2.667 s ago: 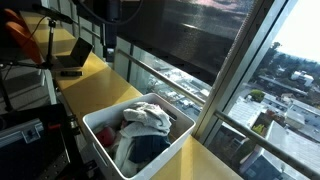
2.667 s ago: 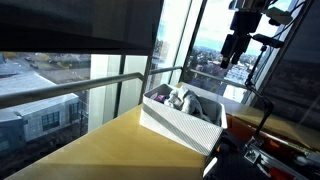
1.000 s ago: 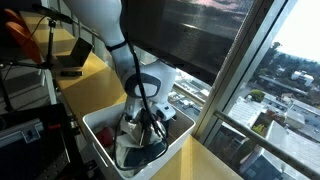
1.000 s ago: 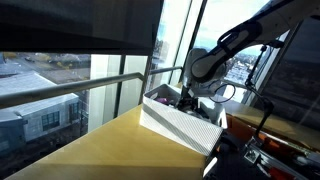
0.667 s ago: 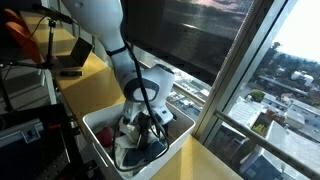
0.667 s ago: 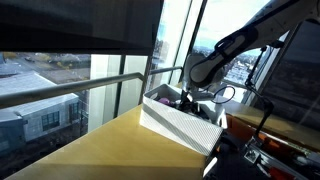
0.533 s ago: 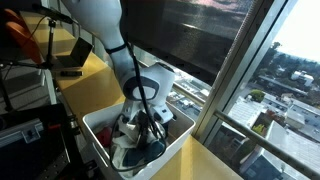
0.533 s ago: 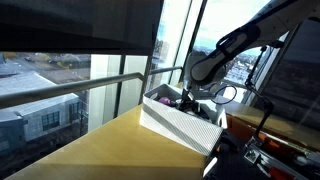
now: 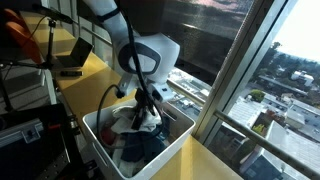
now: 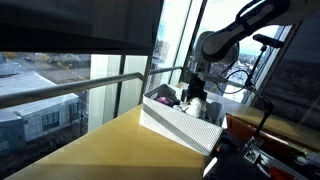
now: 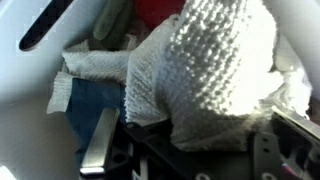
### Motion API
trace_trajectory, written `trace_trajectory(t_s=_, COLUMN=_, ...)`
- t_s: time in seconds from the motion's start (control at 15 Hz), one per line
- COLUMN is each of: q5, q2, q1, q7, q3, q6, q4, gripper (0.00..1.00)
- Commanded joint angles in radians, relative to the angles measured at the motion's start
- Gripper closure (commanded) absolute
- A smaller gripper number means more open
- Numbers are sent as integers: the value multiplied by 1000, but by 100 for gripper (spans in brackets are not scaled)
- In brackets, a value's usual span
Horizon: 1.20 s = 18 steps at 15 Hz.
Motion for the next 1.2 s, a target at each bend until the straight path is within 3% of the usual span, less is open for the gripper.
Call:
trace_trajectory(t_s=0.0, q5=17, q2=-207, q1=8, q7=-6, q3=-6, q6=-100, q4=-42, gripper=100)
trace_trajectory(t_s=0.33, q5=-2, q2=-411, q1=23, q7=24, q3=20, q6=-192, q4=4, gripper=99)
trace_trajectory(t_s=0.6, q5=-31, q2=-496, q1=88, q7=92, q3=119, q6=-218, q4=45, gripper=99)
trace_trajectory(t_s=1.0, q5=-122, q2=-416, q1=214, q7=276, q3=325, q6=-245, q4=190, gripper=99)
trace_trajectory(t_s=1.13, q5=-150, q2=-372, q1=246, q7=313, q3=358, q6=-246, q4=221, gripper=99)
